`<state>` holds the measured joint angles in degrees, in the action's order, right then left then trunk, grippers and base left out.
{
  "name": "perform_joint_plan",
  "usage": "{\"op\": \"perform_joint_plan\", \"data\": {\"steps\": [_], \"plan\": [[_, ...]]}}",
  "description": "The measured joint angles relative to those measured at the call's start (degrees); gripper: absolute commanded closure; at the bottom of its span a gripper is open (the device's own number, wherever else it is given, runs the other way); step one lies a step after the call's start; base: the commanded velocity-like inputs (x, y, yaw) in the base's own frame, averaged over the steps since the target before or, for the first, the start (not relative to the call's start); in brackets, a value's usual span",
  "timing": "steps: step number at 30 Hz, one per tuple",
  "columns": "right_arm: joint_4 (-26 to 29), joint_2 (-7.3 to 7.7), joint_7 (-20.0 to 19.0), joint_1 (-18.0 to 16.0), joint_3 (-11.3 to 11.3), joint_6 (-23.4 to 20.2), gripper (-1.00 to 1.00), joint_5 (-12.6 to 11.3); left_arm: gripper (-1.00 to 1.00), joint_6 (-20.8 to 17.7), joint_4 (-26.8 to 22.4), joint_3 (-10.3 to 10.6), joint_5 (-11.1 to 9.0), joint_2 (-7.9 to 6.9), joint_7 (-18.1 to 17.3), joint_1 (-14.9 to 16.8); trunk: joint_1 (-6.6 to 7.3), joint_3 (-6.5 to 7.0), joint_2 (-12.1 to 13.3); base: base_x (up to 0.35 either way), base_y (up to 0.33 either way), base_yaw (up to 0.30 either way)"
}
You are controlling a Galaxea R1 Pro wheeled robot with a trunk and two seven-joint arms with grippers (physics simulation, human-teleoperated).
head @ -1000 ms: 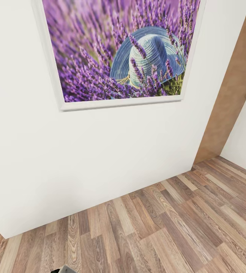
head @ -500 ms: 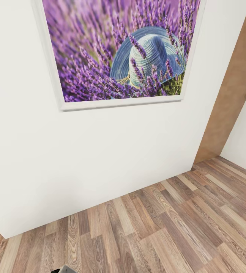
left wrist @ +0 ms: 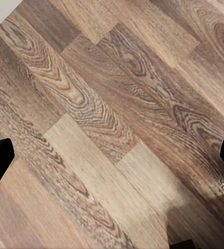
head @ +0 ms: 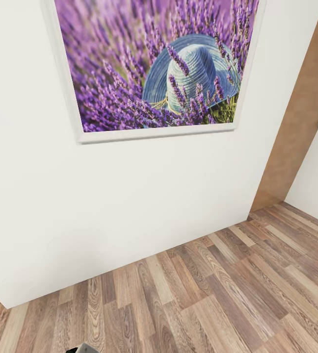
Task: In the bedroom, move the book from the bed onto either nightstand, and place the two sandals side by side next to the bed.
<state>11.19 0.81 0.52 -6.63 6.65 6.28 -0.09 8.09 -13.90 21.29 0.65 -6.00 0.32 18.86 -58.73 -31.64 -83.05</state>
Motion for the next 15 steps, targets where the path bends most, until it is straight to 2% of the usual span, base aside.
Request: {"op": "perform_joint_plan", "data": {"steps": [15], "plan": [[5.67,0.01,0.13,-0.56,0.18,-0.25,-1.0,-0.09,-1.0,-0.01,-0.24,-0.07,-0.05,0.04,0.0,0.0,0.0,0.0,0.0,0.0,0.0,0.0]]}}
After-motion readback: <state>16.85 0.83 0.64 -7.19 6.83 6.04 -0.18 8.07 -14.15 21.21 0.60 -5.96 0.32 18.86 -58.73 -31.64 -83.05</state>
